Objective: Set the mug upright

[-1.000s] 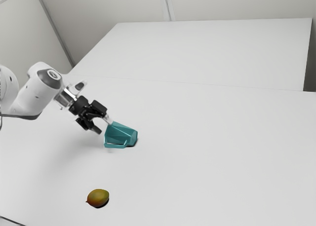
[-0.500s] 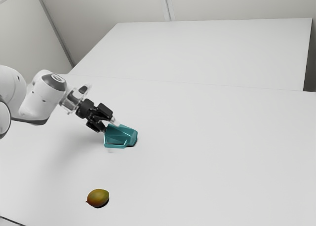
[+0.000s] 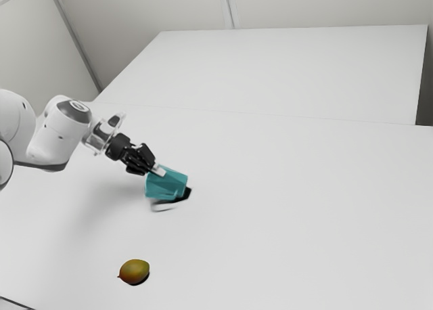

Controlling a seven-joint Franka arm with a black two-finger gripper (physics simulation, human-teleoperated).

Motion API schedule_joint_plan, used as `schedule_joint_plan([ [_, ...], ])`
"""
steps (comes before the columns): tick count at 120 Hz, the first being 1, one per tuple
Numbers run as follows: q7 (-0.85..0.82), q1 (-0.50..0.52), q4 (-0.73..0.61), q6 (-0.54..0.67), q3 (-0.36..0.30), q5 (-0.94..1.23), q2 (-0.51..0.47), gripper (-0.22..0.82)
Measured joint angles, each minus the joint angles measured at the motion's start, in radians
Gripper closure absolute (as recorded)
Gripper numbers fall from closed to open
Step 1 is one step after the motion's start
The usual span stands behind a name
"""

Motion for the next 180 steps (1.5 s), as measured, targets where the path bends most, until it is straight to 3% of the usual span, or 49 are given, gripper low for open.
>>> schedule_joint_plan([
  [63, 0.016, -0.028, 0.001, 0.033, 0.0, 0.034, -0.078, 0.78],
  [139, -0.148, -0.154, -0.067, 0.227, -0.012, 0.669, -0.184, 0.78],
  [180, -0.305, -0.192, -0.124, 0.255, -0.012, 0.837, -0.215, 0.78],
])
